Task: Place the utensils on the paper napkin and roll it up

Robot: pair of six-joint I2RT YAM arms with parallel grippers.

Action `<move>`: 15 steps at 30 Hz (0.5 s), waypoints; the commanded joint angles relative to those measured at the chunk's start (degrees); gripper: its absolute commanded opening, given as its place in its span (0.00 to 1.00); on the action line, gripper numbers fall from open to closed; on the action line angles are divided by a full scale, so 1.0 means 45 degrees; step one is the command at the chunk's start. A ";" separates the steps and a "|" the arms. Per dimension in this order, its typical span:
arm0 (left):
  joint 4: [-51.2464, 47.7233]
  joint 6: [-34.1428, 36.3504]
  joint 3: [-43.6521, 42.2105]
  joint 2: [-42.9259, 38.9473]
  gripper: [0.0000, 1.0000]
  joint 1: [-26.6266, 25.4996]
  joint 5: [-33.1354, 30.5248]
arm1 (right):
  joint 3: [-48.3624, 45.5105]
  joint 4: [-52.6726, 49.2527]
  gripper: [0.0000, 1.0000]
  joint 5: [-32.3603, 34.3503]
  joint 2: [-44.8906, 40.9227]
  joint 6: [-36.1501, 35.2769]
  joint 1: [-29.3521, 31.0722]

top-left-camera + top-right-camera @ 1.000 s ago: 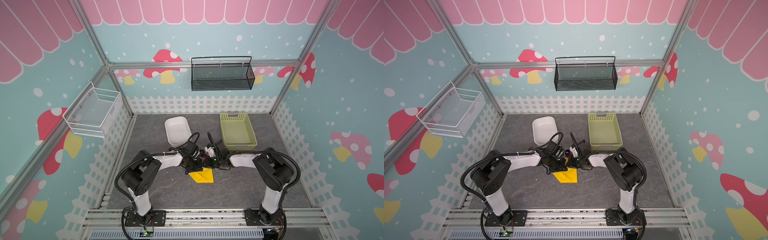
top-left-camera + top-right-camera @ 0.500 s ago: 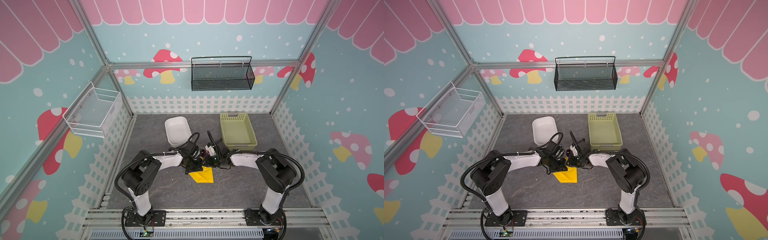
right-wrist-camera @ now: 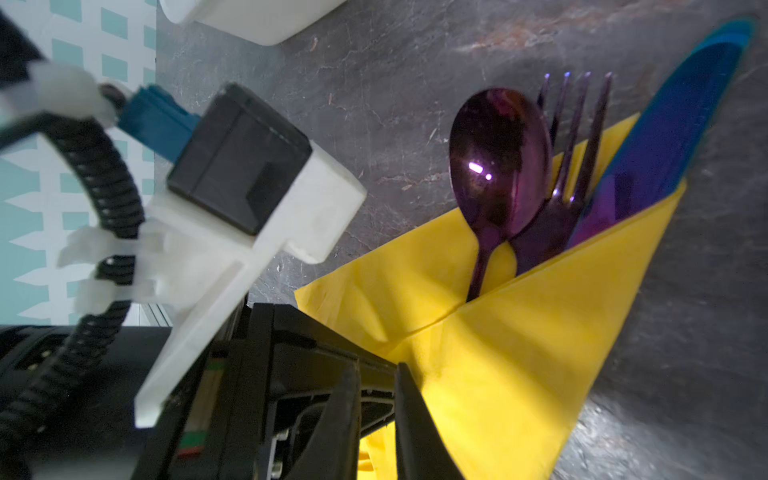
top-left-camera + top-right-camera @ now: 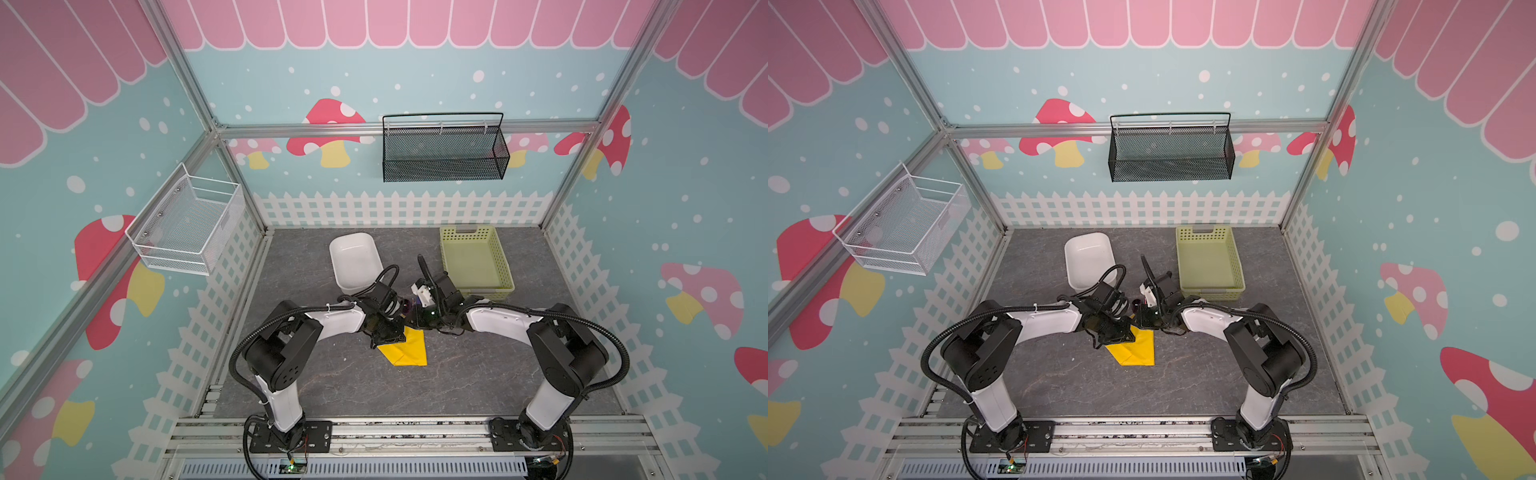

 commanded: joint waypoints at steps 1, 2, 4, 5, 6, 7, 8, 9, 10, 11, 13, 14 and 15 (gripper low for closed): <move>-0.0747 -0.0109 -0.0391 0.0276 0.00 0.0067 -0.0526 | 0.0102 -0.0190 0.18 -0.0237 0.0538 -0.0028 0.0248; -0.0737 -0.0108 -0.0399 0.0276 0.00 0.0065 -0.0535 | 0.0102 -0.0188 0.18 -0.0216 0.0652 -0.0028 0.0280; -0.0737 -0.0110 -0.0410 0.0273 0.00 0.0059 -0.0538 | 0.0102 -0.0166 0.18 -0.0161 0.0838 -0.0028 0.0324; -0.0737 -0.0094 -0.0410 0.0276 0.00 0.0067 -0.0529 | 0.0102 -0.0168 0.18 -0.0129 0.0928 -0.0047 0.0342; -0.0722 -0.0093 -0.0410 0.0276 0.00 0.0067 -0.0543 | 0.0107 -0.0158 0.18 -0.0113 0.1002 -0.0068 0.0344; -0.0737 -0.0101 -0.0410 0.0276 0.00 0.0057 -0.0529 | 0.0102 -0.0168 0.18 -0.0082 0.1108 -0.0086 0.0344; -0.0737 -0.0095 -0.0410 0.0276 0.00 0.0066 -0.0545 | 0.0103 -0.0187 0.18 -0.0040 0.1196 -0.0106 0.0347; -0.0727 -0.0108 -0.0410 0.0277 0.00 0.0069 -0.0535 | 0.0102 -0.0221 0.18 0.0018 0.1283 -0.0125 0.0345; -0.0737 -0.0097 -0.0410 0.0279 0.00 0.0087 -0.0544 | 0.0113 -0.0277 0.18 0.0114 0.1365 -0.0145 0.0350; -0.0735 -0.0099 -0.0410 0.0285 0.00 0.0083 -0.0510 | 0.0121 -0.0333 0.19 0.0198 0.1450 -0.0182 0.0372; -0.0737 -0.0100 -0.0410 0.0276 0.00 0.0076 -0.0544 | 0.0121 -0.0407 0.19 0.0335 0.1581 -0.0240 0.0364; -0.0737 -0.0096 -0.0410 0.0281 0.00 0.0069 -0.0528 | 0.0144 -0.0482 0.20 0.0407 0.1630 -0.0262 0.0364; -0.0736 -0.0109 -0.0410 0.0293 0.00 0.0081 -0.0531 | 0.0156 -0.0545 0.20 0.0491 0.1651 -0.0292 0.0364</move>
